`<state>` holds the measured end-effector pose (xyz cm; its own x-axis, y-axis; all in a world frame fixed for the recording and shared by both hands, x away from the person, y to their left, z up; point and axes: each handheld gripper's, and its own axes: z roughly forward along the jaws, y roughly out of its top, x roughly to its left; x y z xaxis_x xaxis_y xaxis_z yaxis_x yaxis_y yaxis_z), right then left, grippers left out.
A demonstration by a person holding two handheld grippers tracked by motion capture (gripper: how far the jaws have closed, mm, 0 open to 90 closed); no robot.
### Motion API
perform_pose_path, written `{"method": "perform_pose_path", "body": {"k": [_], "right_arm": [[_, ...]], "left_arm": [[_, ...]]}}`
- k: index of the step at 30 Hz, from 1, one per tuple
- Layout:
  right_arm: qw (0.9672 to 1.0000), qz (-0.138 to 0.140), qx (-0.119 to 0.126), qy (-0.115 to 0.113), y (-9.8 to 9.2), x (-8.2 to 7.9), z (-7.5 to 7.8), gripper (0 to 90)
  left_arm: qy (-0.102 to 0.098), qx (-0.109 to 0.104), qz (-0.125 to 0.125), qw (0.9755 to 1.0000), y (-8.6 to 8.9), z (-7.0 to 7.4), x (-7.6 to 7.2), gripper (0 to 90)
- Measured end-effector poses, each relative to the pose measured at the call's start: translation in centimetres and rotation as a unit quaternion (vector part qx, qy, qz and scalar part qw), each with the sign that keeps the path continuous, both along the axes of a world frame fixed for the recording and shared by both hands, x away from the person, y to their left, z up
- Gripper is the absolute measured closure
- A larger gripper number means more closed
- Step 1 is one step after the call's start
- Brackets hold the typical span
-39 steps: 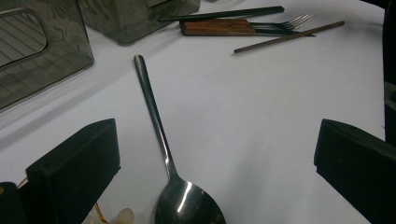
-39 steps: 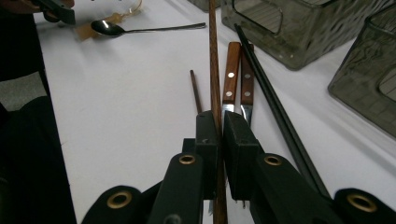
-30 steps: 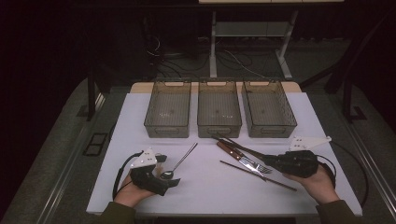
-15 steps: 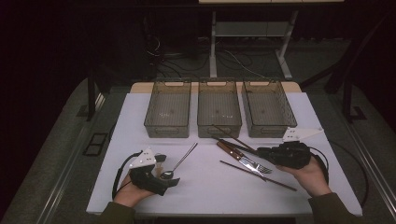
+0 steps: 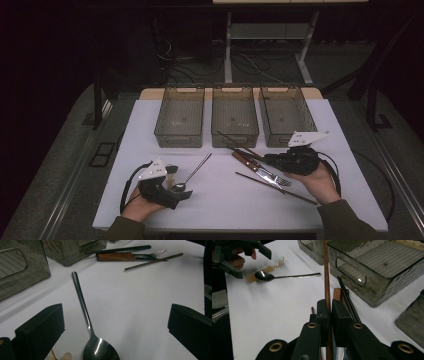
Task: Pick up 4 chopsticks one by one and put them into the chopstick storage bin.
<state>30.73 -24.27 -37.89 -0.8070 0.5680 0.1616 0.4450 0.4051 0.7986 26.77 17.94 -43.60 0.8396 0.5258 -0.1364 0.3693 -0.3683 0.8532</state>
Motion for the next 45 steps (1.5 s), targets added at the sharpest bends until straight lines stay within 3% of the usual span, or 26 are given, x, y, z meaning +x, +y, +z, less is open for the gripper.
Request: {"method": "perform_pose_path", "body": {"k": [7,20,45], "right_arm": [[1.0000,-0.006,-0.002,-0.002,1.3,0.7,0.3,84.2],[0.9996,-0.026,-0.002,0.008,3.6,2.5,1.6,84.2],[0.9994,-0.031,-0.014,0.010,9.8,7.0,3.9,84.2]], "left_arm": [[-0.004,0.009,-0.003,0.9999,-0.2,0.0,0.1,0.0],[-0.006,0.003,-0.005,1.0000,-0.3,0.2,0.0,0.0],[-0.006,-0.004,-0.012,0.9999,-0.3,0.3,-0.1,0.0]]}}
